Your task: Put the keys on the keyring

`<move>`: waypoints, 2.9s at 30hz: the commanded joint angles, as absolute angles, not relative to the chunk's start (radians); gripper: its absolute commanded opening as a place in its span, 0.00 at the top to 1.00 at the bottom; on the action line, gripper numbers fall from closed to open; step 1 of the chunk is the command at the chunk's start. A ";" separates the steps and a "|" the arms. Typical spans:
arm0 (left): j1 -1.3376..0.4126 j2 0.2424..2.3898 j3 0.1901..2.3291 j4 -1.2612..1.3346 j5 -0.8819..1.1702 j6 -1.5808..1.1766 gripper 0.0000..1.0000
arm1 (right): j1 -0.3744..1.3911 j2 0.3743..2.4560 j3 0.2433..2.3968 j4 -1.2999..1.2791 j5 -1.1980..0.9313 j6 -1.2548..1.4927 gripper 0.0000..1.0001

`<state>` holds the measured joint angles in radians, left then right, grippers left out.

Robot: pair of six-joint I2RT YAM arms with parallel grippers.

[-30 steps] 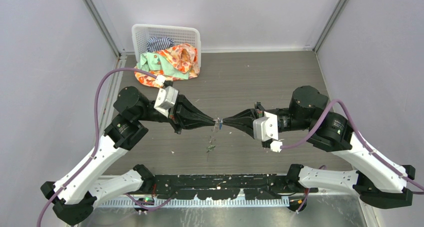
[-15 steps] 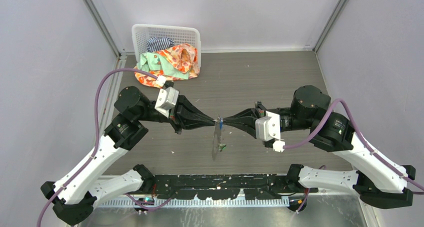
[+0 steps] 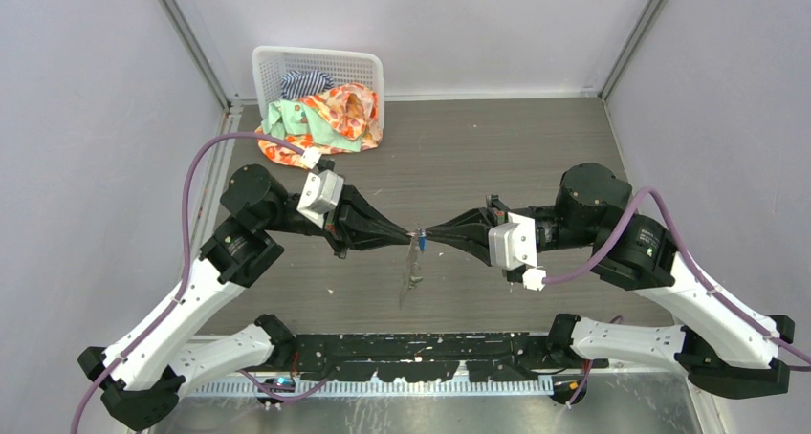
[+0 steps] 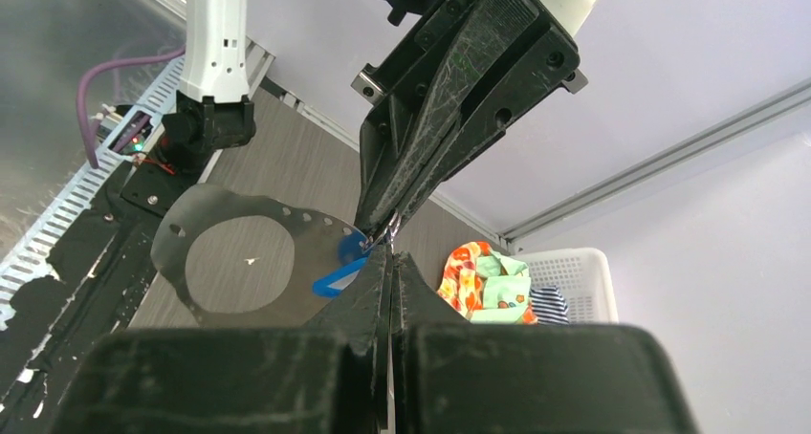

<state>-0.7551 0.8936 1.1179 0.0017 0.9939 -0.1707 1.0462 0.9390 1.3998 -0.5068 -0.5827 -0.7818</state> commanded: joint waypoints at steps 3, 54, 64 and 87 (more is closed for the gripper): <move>-0.758 0.884 1.123 0.019 1.032 -0.149 1.00 | 1.052 0.956 1.459 -0.469 -0.621 -0.754 0.99; -0.759 0.879 1.094 0.025 1.081 -0.123 1.00 | 1.053 1.087 1.538 -0.490 -0.685 -0.630 0.99; -0.759 0.872 1.091 0.044 1.009 -0.117 1.00 | 1.057 1.106 1.572 -0.554 -0.688 -0.600 0.99; -0.759 0.827 1.046 0.111 0.953 -0.159 1.00 | 1.059 1.175 1.678 -0.677 -0.663 -0.515 0.77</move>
<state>-0.7593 0.8471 1.0439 0.0330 1.0035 -0.1532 1.0473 1.1698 1.6299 -0.6617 -0.6472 -0.5430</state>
